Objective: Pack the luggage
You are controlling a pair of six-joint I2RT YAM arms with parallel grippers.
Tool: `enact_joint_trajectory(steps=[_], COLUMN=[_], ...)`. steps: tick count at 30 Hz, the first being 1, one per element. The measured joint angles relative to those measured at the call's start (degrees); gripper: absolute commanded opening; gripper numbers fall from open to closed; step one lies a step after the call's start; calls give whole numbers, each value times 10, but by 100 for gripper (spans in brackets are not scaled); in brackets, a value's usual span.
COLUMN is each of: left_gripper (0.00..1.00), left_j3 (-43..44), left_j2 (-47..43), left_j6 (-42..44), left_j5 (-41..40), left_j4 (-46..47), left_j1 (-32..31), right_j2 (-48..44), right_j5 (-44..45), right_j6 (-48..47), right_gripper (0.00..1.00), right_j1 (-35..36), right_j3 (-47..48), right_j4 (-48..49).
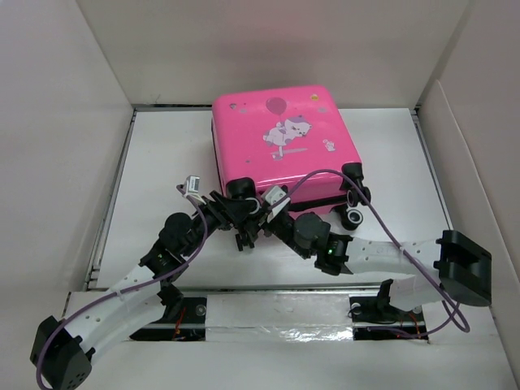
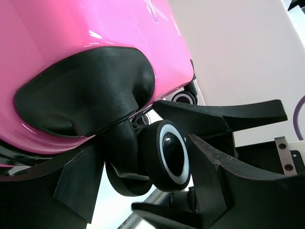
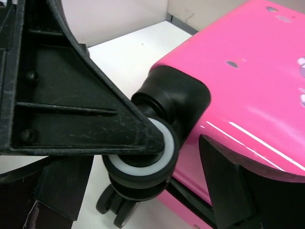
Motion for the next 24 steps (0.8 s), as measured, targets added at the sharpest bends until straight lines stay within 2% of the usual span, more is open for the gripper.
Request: enact_joint_trajectory(steps=[2, 7, 8, 9, 11, 12, 13, 15, 18, 20, 21, 24], left_gripper=[63, 63, 63, 63, 63, 63, 64, 66, 67, 63, 59, 35], left_j3=[0, -2, -2, -5, -9, -9, -9, -9, -8, -6, -3, 2], left_j2=[0, 4, 5, 5, 4, 4, 3, 2, -11, -27, -39, -87], left_j6=[2, 4, 5, 6, 6, 6, 7, 9, 24, 33, 38, 52], left_j5=[0, 5, 6, 5, 7, 7, 7, 7, -3, -18, -26, -63], left_j4=[0, 8, 9, 10, 16, 17, 17, 16, -7, -30, -45, -95], left_j1=[2, 2, 2, 2, 2, 2, 2, 2, 1, 1, 1, 8], right_j2=[7, 35, 43, 48, 48, 48, 48, 47, 40, 32, 27, 15], right_j5=[-12, -37, -37, -37, -38, -37, -36, -36, -38, -46, -51, -68], right_j6=[6, 21, 22, 30, 31, 34, 37, 39, 40, 40, 40, 38], right_gripper=[93, 68, 59, 46, 35, 13, 8, 0, 0, 0, 0, 0], right_j1=[-2, -8, -10, -14, -17, -17, -17, -17, -21, -25, -27, -35], right_j3=[2, 3, 4, 5, 6, 6, 4, -3, -14, -20, -22, -28], right_j4=[4, 10, 11, 14, 18, 21, 25, 37, 46, 43, 41, 34])
